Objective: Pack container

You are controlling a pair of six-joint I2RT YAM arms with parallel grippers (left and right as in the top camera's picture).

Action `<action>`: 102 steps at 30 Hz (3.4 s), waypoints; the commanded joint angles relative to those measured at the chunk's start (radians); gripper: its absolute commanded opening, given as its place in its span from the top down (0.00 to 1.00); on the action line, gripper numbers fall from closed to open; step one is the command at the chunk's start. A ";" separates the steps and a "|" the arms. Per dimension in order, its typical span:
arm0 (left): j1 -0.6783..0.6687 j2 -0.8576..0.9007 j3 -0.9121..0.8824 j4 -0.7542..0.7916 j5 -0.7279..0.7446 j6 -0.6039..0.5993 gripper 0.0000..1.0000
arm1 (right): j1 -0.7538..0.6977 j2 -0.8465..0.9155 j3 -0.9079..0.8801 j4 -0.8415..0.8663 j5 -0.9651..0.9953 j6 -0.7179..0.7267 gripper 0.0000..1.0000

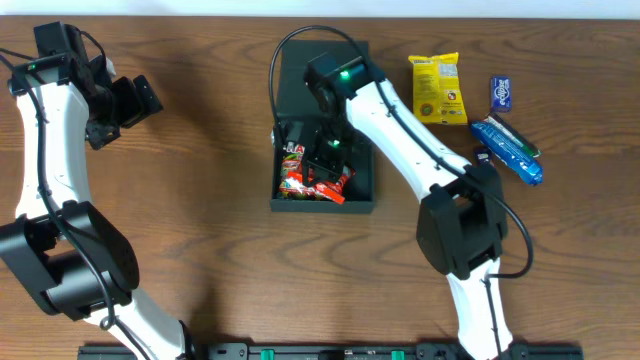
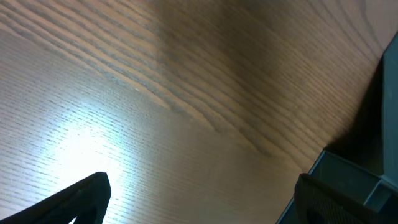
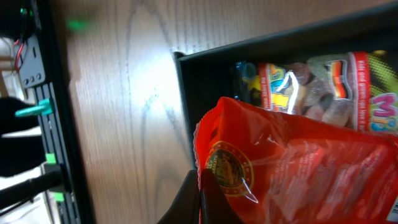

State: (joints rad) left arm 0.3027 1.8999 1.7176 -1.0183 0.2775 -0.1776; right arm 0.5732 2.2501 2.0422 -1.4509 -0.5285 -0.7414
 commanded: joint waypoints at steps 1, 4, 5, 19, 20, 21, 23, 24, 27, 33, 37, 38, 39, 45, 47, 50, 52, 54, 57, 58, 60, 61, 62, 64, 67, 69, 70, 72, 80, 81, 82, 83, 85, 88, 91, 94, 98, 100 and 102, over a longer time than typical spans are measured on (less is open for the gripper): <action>-0.002 -0.013 0.022 -0.008 -0.019 0.022 0.05 | 0.027 0.001 0.109 -0.027 0.003 -0.020 0.99; -0.002 -0.013 0.022 -0.010 -0.019 0.022 0.05 | 0.030 0.001 0.213 -0.051 0.027 -0.020 0.99; -0.002 -0.013 0.022 -0.011 -0.019 0.022 0.05 | 0.029 0.001 0.242 -0.059 0.031 -0.021 0.99; -0.002 -0.013 0.022 -0.004 -0.019 0.022 0.05 | -0.027 0.035 0.325 -0.211 -0.084 -0.130 0.99; -0.002 -0.013 0.022 -0.004 -0.019 0.022 0.05 | -0.035 0.041 0.325 -0.224 -0.097 -0.137 0.99; -0.002 -0.013 0.022 -0.004 -0.019 0.022 0.05 | -0.041 0.045 0.325 -0.229 -0.107 -0.140 1.00; -0.002 -0.013 0.022 -0.004 -0.019 0.022 0.04 | -0.054 0.053 0.325 -0.228 -0.136 -0.148 0.99; -0.002 -0.013 0.022 -0.004 -0.019 0.022 0.04 | -0.060 0.057 0.325 -0.225 -0.148 -0.154 0.99; -0.002 -0.013 0.022 -0.004 -0.019 0.022 0.04 | -0.063 0.081 0.325 -0.200 -0.188 -0.154 0.99; -0.002 -0.013 0.022 -0.006 -0.019 0.022 0.04 | -0.064 0.155 0.325 -0.128 -0.214 -0.092 0.99; -0.002 -0.013 0.022 -0.009 -0.019 0.022 0.04 | -0.071 0.183 0.325 -0.012 -0.161 0.045 0.99; -0.002 -0.013 0.022 -0.010 -0.019 0.022 0.05 | -0.072 0.183 0.325 0.013 -0.140 0.076 0.99; -0.002 -0.013 0.022 -0.010 -0.019 0.022 0.05 | -0.072 0.183 0.325 0.032 -0.121 0.093 0.99; -0.002 -0.013 0.022 -0.008 -0.019 0.025 0.05 | -0.076 0.183 0.325 0.103 -0.031 0.171 0.99; -0.002 -0.013 0.022 -0.006 -0.019 0.025 0.05 | -0.075 0.183 0.325 0.125 0.021 0.214 0.85; -0.002 -0.013 0.022 -0.001 -0.019 0.025 0.05 | -0.074 0.183 0.325 0.157 0.113 0.289 0.26; -0.002 -0.013 0.022 -0.001 -0.019 0.025 0.05 | -0.075 0.183 0.325 0.166 0.145 0.311 0.07; -0.002 -0.013 0.022 0.000 -0.019 0.025 0.05 | -0.078 0.183 0.336 0.169 0.159 0.354 0.01; -0.002 -0.013 0.022 0.003 -0.023 0.025 0.05 | -0.085 0.182 0.383 0.169 0.161 0.427 0.01; -0.002 -0.013 0.022 0.005 -0.023 0.025 0.05 | -0.090 0.182 0.414 0.169 0.166 0.456 0.01; -0.002 -0.013 0.022 0.006 -0.023 0.025 0.05 | -0.098 0.182 0.472 0.169 0.168 0.484 0.01; -0.002 -0.013 0.022 0.005 -0.023 0.025 0.05 | -0.102 0.182 0.503 0.169 0.180 0.500 0.01; -0.002 -0.013 0.022 0.005 -0.023 0.025 0.05 | -0.105 0.182 0.531 0.167 0.204 0.518 0.01; -0.002 -0.013 0.022 0.005 -0.023 0.025 0.05 | -0.108 0.182 0.592 0.152 0.256 0.544 0.01; -0.002 -0.013 0.022 0.005 -0.023 0.025 0.05 | -0.108 0.182 0.659 0.095 0.270 0.542 0.10; -0.002 -0.013 0.022 0.005 -0.023 0.025 0.05 | -0.109 0.182 0.670 0.045 0.271 0.542 0.95; -0.002 -0.013 0.022 0.005 -0.023 0.025 0.05 | -0.111 0.182 0.669 0.011 0.270 0.543 0.99; -0.002 -0.013 0.022 0.005 -0.023 0.025 0.05 | -0.116 0.182 0.657 -0.036 0.270 0.556 0.99; -0.002 -0.013 0.022 0.008 -0.026 0.025 0.04 | -0.138 0.182 0.518 -0.132 0.348 0.705 0.99; -0.002 -0.013 0.022 0.009 -0.026 0.025 0.05 | -0.138 0.182 0.492 -0.137 0.349 0.718 0.99; -0.002 -0.013 0.022 0.010 -0.026 0.025 0.05 | -0.134 0.182 0.468 -0.144 0.349 0.729 0.98; -0.002 -0.013 0.022 0.011 -0.026 0.024 0.04 | -0.126 0.182 0.434 -0.150 0.349 0.744 0.98; -0.002 -0.013 0.022 0.011 -0.026 0.025 0.05 | -0.116 0.182 0.390 -0.151 0.350 0.756 0.99; -0.002 -0.013 0.021 0.010 -0.026 0.025 0.05 | -0.104 0.182 0.325 -0.151 0.385 0.813 0.99; -0.002 -0.013 0.021 0.010 -0.025 0.030 0.05 | -0.098 0.182 0.265 -0.156 0.398 0.855 0.98; -0.003 -0.013 0.021 0.009 -0.015 0.036 0.05 | -0.093 0.182 0.232 -0.157 0.399 0.878 0.98; -0.035 -0.011 0.003 0.006 0.039 0.049 0.08 | -0.081 0.182 0.190 -0.130 0.402 0.884 0.99; -0.070 -0.007 -0.028 0.026 0.103 0.051 0.37 | -0.080 0.182 0.172 -0.115 0.401 0.892 0.98; -0.113 -0.007 -0.086 0.071 0.136 0.051 0.73 | -0.080 0.182 0.158 -0.105 0.401 0.904 0.98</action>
State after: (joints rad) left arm 0.2470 1.8999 1.6943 -0.9680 0.3290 -0.1486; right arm 0.4850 2.4325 2.2181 -1.5627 -0.1371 0.1272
